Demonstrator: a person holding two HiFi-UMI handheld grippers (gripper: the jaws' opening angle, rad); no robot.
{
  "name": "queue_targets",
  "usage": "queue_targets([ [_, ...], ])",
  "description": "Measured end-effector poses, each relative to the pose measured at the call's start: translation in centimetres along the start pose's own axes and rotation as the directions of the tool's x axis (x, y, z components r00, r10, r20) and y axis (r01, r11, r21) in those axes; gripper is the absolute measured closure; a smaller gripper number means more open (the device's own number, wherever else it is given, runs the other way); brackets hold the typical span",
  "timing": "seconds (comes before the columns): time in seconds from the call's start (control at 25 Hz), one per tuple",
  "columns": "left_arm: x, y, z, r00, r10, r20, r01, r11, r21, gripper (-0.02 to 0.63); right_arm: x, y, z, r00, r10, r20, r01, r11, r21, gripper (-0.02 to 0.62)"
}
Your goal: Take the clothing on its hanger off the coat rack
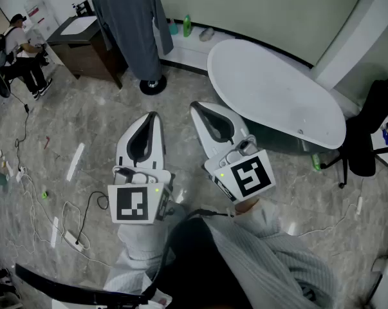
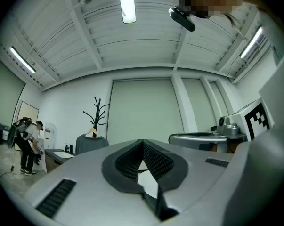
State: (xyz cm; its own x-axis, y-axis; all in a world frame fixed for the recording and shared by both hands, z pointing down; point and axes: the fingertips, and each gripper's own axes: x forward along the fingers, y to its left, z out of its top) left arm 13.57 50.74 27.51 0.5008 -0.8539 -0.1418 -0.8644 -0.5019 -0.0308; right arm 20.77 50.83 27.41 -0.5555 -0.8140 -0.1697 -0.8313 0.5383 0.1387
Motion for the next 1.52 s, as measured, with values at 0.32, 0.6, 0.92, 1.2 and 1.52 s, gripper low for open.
queue_targets([
  [0.32, 2.0, 3.1, -0.6, 1.000, 0.015, -0.013, -0.015, 1.000, 0.004, 0.601, 3.4, -0.6, -0.6, 1.000, -0.014, 0.010, 0.014, 1.000, 0.002, 0.594],
  [0.6, 2.5, 8.3, -0.8, 1.000, -0.002, 0.000, 0.002, 1.000, 0.028, 0.601, 8.1, 1.1, -1.3, 0.999, -0.028, 0.017, 0.028, 1.000, 0.001, 0.594],
  [0.92, 1.2, 16.4, -1.7, 1.000, 0.020, -0.005, -0.020, 0.999, 0.032, 0.601, 13.8, 4.8, -3.2, 0.998, -0.058, 0.011, 0.058, 0.998, -0.010, 0.593],
  [1.2, 2.3, 24.7, -3.4, 0.992, 0.116, -0.057, -0.114, 0.993, 0.033, 0.601, 21.8, 5.9, -6.2, 0.999, -0.002, -0.038, 0.004, 0.999, 0.041, 0.593],
  [1.52, 11.4, 32.4, -7.6, 0.986, 0.141, -0.088, -0.138, 0.990, 0.041, 0.601, 32.2, 1.1, -10.6, 0.998, 0.047, -0.043, -0.045, 0.998, 0.046, 0.592],
])
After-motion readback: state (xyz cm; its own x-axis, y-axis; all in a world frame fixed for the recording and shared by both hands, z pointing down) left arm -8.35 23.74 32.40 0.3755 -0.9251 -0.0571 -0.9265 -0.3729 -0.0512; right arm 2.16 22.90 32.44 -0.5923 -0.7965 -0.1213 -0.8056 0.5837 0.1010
